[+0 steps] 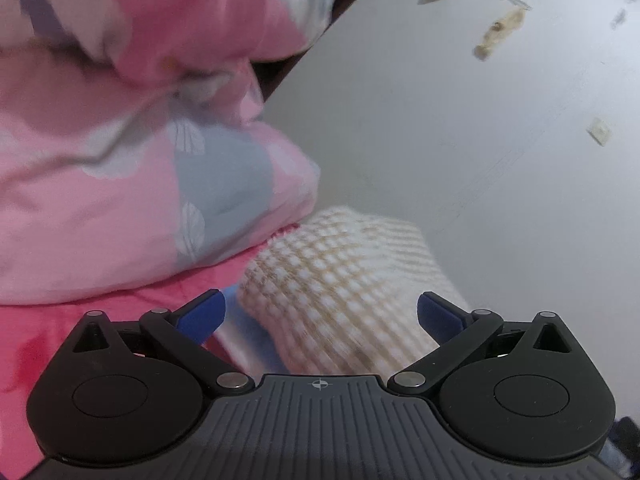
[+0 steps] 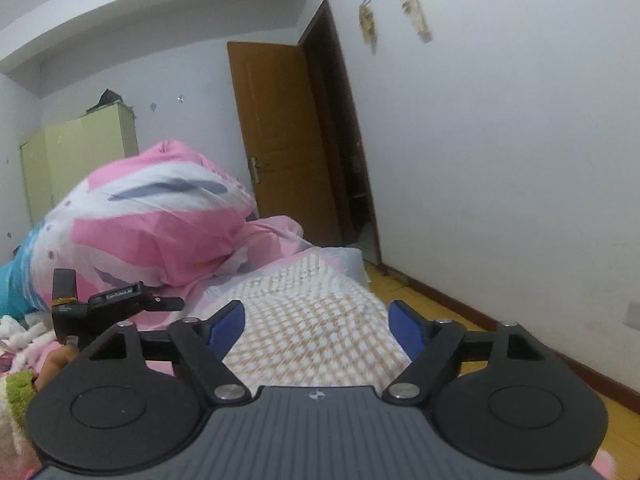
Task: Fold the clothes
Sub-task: 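Lower the coat onto the clothes stack and open both grippers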
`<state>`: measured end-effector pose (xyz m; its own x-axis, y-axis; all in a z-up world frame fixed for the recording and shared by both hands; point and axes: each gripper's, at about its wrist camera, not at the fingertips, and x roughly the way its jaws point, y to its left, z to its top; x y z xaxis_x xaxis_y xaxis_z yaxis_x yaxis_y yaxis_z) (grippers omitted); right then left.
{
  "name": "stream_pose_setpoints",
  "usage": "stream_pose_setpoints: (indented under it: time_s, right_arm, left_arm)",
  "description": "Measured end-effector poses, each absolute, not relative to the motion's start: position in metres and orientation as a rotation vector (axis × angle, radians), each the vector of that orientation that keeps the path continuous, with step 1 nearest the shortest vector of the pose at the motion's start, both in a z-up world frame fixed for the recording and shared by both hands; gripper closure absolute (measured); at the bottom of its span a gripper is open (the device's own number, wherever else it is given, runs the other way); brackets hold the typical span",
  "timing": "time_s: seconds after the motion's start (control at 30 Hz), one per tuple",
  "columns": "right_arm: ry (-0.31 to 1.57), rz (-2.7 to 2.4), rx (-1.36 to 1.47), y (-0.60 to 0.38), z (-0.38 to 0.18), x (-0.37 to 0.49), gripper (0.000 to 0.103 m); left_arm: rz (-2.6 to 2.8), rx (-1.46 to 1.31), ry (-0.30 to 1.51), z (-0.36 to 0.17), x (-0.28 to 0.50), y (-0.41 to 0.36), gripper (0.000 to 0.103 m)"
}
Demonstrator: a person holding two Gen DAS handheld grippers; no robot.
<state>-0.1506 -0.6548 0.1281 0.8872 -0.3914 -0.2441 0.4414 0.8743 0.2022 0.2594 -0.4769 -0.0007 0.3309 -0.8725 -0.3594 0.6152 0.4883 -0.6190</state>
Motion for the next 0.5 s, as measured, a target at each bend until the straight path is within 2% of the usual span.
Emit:
stream_pose_setpoints:
  time_s: [0.17, 0.2, 0.23, 0.37, 0.5]
  right_arm:
    - [0.217, -0.456, 0.23, -0.578, 0.165, -0.225, 0.012]
    - [0.224, -0.447, 0.226, -0.56, 0.169, -0.237, 0.004]
    - [0.232, -0.438, 0.223, -0.545, 0.171, -0.246, 0.001]
    - [0.292, -0.414, 0.224, -0.483, 0.171, -0.268, 0.0]
    - [0.326, -0.44, 0.281, -0.433, 0.151, -0.274, 0.0]
  left_arm:
    - [-1.076, -0.26, 0.592, 0.053, 0.177, -0.398, 0.0]
    - [-1.086, -0.228, 0.553, 0.064, 0.156, -0.38, 0.0]
    - [-1.096, -0.197, 0.513, 0.074, 0.135, -0.363, 0.0]
    - [-1.114, -0.155, 0.453, 0.096, 0.063, -0.299, 0.0]
    - [-1.097, -0.104, 0.456, 0.093, 0.001, -0.258, 0.0]
